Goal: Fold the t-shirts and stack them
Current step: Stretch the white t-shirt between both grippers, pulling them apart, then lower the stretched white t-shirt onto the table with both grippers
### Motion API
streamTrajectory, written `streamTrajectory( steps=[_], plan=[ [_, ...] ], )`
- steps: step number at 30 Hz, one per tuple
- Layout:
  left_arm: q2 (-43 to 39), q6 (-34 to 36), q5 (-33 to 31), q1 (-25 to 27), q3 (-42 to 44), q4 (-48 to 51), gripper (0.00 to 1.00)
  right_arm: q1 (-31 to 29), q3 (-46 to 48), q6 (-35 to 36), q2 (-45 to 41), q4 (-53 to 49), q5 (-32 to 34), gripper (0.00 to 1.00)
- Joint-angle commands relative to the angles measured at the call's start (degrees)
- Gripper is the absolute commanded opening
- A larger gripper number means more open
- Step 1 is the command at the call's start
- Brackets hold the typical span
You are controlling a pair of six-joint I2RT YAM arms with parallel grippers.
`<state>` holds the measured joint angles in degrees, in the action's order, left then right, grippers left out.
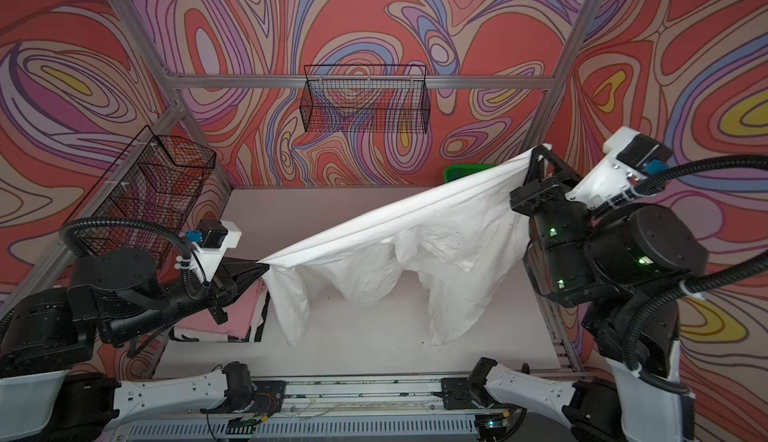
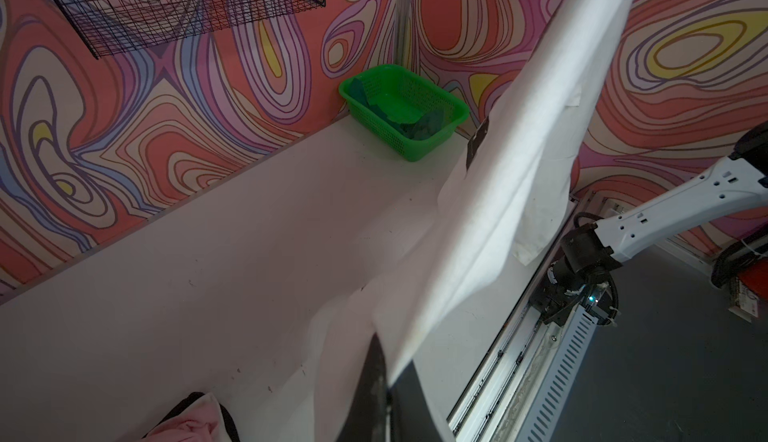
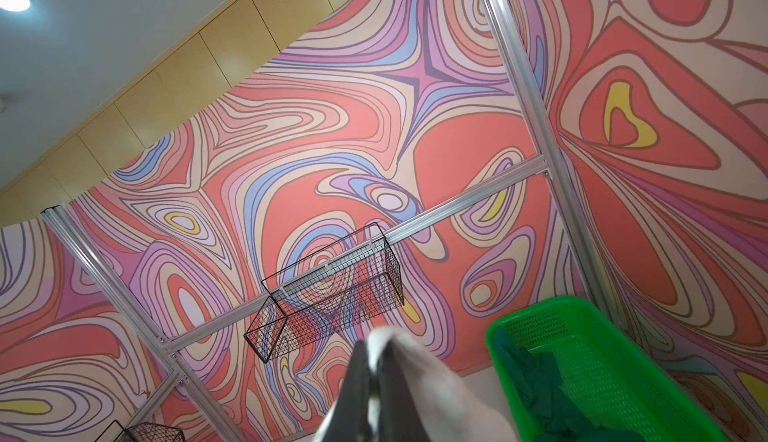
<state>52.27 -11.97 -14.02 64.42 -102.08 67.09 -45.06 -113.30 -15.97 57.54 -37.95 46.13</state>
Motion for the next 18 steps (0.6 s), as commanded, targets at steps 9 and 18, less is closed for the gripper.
streamTrajectory(
  steps=[9,18],
  plan=[
    [0.8,-2.3,2.8,-0.2,-9.2,12.5,0.00,9.6,-10.5,-8.4,-0.9,-8.2,-4.3,0.00],
    [2.2,1.5,-6.3,-0.3,5.4,12.1,0.00,10.7,7.5,-14.4,-5.4,-10.1,2.8,0.00]
  ],
)
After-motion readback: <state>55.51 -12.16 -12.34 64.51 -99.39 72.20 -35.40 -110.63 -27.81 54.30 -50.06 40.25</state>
